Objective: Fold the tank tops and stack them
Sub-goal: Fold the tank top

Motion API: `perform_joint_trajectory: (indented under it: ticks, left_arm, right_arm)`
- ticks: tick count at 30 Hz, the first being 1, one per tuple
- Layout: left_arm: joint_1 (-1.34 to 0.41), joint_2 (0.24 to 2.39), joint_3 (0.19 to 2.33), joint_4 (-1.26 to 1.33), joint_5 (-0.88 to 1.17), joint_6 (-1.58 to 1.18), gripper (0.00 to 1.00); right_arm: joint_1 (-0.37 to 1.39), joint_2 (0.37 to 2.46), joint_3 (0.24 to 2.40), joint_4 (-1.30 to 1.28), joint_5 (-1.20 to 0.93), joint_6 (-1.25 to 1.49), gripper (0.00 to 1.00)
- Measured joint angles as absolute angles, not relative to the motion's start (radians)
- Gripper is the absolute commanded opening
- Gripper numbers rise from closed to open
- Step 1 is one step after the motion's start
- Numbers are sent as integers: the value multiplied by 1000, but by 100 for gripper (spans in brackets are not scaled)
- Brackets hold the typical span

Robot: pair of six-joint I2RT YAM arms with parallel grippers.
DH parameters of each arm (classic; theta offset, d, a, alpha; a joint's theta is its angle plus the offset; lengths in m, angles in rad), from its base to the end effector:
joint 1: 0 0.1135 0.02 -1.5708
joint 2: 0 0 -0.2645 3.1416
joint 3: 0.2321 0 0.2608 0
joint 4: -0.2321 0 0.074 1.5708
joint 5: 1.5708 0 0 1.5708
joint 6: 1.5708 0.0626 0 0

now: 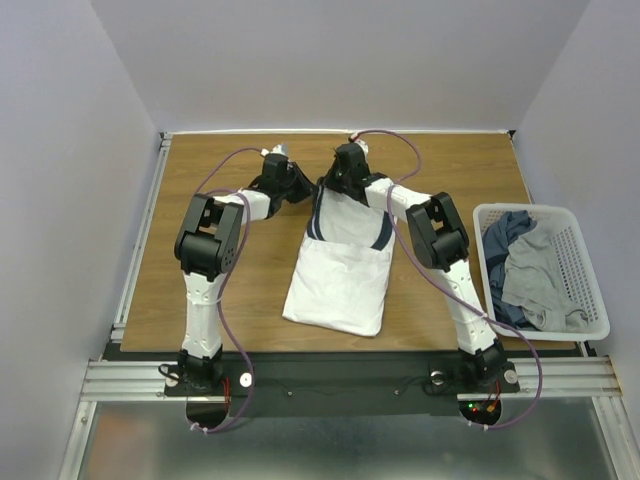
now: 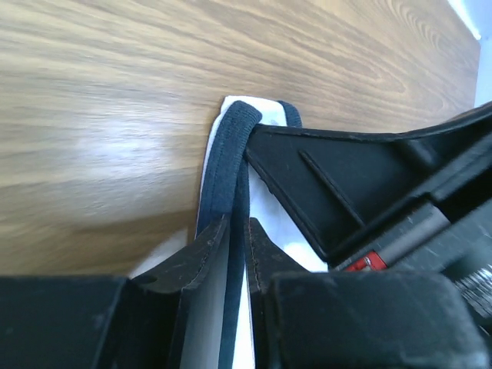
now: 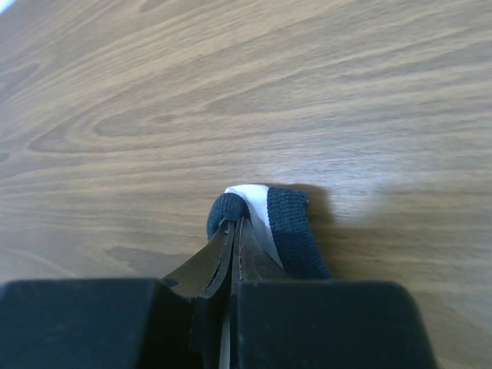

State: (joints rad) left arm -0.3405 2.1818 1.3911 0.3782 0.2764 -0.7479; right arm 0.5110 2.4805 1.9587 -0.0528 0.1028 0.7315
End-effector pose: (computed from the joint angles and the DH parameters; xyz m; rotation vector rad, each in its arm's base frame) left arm 0.4805 -0.1884 0.1381 -0.2370 2.0883 -0.9577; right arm 0.5205 0.2844 0.1273 0.3039 2.1847 0.6057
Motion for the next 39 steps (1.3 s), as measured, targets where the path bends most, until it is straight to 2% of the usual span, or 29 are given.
perform_joint_trajectory:
  ticks: [10,15,21,25,31,33,35,39]
  left_arm:
    - [-318,2086,1309,392,229,-751,27]
    - [-322,2082,1272,396,219,-760,27]
    - [-333,2082,1262,394,208,-768,27]
    - [-349,2082,1262,393,205,-767,30]
    - [-367,2060,1201,401,194,-767,40]
    - [-371,2036,1162,401,181,-768,45]
    - [-373,1984,1113,394,159,-768,49]
    - [-373,1843,1024,388,108,-770,51]
  right_arm:
    - [479,2479,1846,168,-78,817,0]
    - [432,2442,1711,315,-157,884,0]
    - [386,2428,1645,390,-204,929,0]
    - [376,2428,1641,403,-221,943,0]
    - [374,2437,1671,423,-262,955,1]
    - [374,2440,1679,433,-271,958,3]
    - [374,2441,1679,435,-274,957,11]
    - [374,2441,1678,436,-273,946,17]
